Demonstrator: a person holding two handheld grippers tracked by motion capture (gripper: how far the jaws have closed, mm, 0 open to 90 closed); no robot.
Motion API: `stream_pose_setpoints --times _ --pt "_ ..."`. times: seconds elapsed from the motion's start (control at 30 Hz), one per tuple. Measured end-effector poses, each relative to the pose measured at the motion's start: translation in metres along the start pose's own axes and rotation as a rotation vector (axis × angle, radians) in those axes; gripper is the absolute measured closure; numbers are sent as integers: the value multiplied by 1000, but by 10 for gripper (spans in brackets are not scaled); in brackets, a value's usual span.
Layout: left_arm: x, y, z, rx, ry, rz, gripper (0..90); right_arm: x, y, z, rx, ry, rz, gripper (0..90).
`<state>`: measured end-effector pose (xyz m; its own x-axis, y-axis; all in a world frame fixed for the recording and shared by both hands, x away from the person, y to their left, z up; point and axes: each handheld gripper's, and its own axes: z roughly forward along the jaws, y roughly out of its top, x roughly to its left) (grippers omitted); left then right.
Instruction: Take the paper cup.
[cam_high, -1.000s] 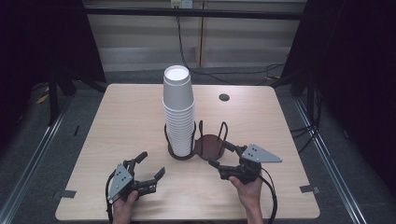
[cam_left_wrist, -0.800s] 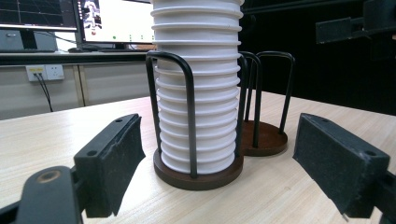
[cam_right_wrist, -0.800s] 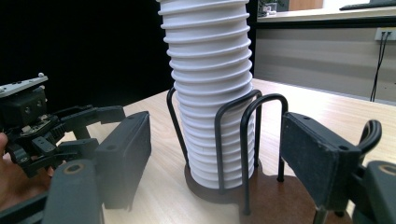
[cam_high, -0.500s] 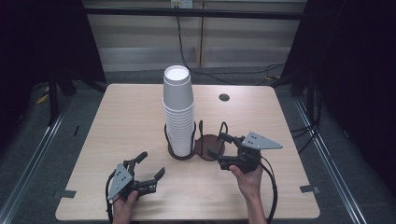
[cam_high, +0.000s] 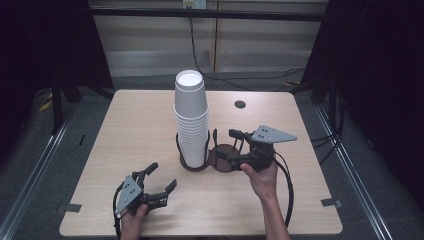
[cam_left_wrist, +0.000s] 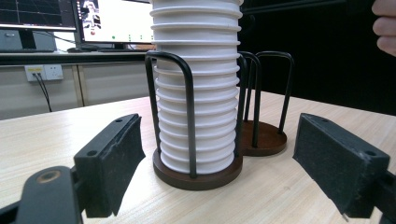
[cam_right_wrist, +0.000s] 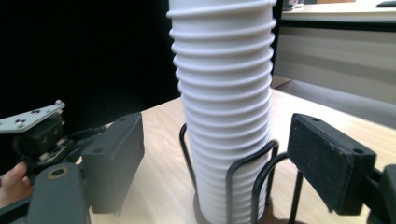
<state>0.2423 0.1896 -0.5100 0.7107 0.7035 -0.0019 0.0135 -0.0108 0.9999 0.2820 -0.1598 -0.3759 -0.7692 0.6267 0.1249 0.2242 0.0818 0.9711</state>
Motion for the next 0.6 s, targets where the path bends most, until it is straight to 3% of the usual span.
stream_pose_setpoints --times 0.27,0.43,0.6 --pt "0 0 0 0 0 -1 155 -1 21 6 11 48 -14 208" --pt "0 0 0 -1 -1 -1 155 -1 30 7 10 35 -30 209" --pt "0 0 0 -1 -2 -1 155 -5 43 11 30 54 -30 208"
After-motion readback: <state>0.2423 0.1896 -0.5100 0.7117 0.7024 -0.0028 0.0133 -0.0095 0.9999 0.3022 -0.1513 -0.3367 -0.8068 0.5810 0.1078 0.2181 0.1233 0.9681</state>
